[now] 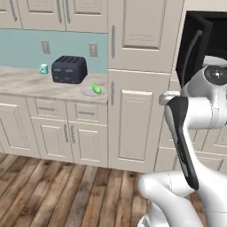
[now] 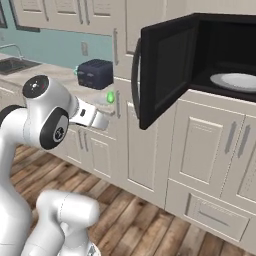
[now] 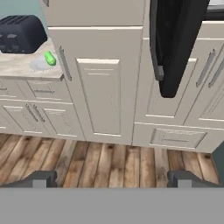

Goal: Pick the corn from the counter and place it in the microwave. Then turn on the microwave.

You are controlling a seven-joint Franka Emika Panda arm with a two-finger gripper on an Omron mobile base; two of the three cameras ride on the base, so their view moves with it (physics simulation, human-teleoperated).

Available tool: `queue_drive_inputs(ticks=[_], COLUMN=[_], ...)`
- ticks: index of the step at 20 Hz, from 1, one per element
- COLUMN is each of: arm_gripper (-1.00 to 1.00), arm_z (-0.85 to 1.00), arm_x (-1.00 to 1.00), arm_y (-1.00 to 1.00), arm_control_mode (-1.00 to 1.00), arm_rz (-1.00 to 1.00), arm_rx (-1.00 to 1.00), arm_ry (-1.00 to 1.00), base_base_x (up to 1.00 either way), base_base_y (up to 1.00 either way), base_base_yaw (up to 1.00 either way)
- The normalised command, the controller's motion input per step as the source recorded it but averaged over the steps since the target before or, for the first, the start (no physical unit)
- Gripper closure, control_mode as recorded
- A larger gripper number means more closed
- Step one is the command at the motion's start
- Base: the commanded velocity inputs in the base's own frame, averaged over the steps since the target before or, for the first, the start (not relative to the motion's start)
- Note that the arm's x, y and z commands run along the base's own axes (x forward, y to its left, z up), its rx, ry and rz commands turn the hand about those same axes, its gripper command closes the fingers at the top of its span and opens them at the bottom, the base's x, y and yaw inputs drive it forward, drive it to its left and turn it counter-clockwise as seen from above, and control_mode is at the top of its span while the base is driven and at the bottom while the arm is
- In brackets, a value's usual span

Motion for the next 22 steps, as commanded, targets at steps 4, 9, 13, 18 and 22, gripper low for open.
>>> queue_drive_inputs(ticks=[4, 9, 13, 18, 22], arm_gripper=[-1.00, -1.00, -1.00, -1.00, -1.00], arm_z=[0.00, 0.00, 0.00, 0.00, 0.00], arm_x=[0.00, 0.00, 0.00, 0.00, 0.00], arm_y=[0.00, 0.00, 0.00, 0.00, 0.00], arm_control_mode=[1.00, 1.00, 1.00, 1.00, 1.00], arm_rz=[0.00, 0.00, 0.00, 0.00, 0.00], arm_rx=[0.00, 0.00, 0.00, 0.00, 0.00], arm_ry=[0.00, 0.00, 0.00, 0.00, 0.00], base_base_x=[0.00, 0.06, 0.24, 0.41, 0.55], base_base_y=[0.42, 0.37, 0.27, 0.14, 0.00], base_base_yaw=[0.14, 0.13, 0.11, 0.09, 0.07])
